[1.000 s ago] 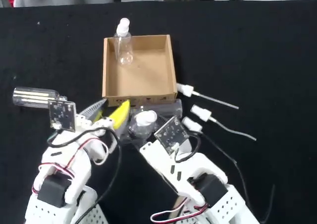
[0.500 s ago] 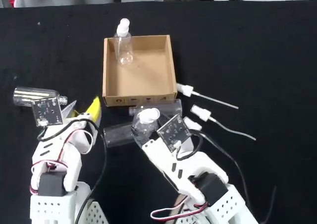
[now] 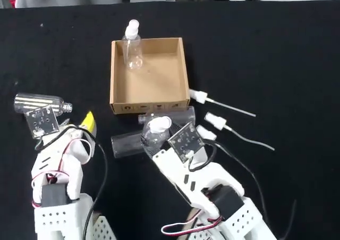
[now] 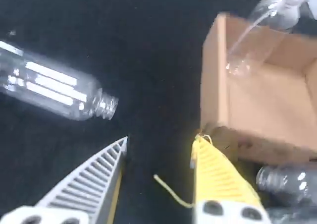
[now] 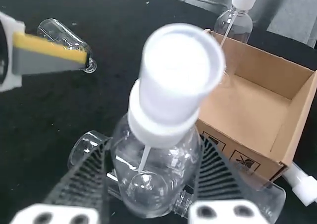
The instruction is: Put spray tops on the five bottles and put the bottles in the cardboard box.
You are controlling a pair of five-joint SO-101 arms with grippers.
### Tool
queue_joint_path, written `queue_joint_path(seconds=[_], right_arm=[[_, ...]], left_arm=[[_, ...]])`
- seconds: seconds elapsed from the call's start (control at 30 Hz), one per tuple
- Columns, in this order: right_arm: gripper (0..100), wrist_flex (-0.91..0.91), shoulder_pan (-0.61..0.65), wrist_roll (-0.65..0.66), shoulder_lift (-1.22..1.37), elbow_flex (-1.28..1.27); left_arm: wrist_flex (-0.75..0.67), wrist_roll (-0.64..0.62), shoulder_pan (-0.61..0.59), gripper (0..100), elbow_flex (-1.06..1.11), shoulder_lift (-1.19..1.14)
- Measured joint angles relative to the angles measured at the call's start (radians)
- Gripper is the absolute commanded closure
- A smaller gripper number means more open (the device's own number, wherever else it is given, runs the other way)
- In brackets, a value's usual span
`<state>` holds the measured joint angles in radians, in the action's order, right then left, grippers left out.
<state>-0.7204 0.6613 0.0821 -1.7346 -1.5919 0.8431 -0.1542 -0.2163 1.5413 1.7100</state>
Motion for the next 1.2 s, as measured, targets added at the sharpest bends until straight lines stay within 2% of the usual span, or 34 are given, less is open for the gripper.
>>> queue_joint_path(seconds=[0.13, 0.53, 0.7, 1.03, 1.2], right_arm=[[91.7, 0.000, -0.002, 0.000, 0.000, 0.000], [91.7, -0.020, 0.000, 0.000, -0.002, 0.012], [91.7, -0.080, 0.000, 0.000, -0.002, 0.110], [91.7, -0.080, 0.000, 0.041, 0.006, 0.287], [91.7, -0.043, -0.002, 0.058, 0.180, 0.379]], left_arm=[[0.000, 0.003, -0.002, 81, 0.060, -0.002], [0.000, 0.008, -0.038, 81, 0.060, -0.002], [0.000, 0.008, -0.038, 81, 0.060, -0.002], [0.000, 0.049, -0.038, 81, 0.060, -0.002], [0.000, 0.049, -0.038, 81, 0.060, -0.002]])
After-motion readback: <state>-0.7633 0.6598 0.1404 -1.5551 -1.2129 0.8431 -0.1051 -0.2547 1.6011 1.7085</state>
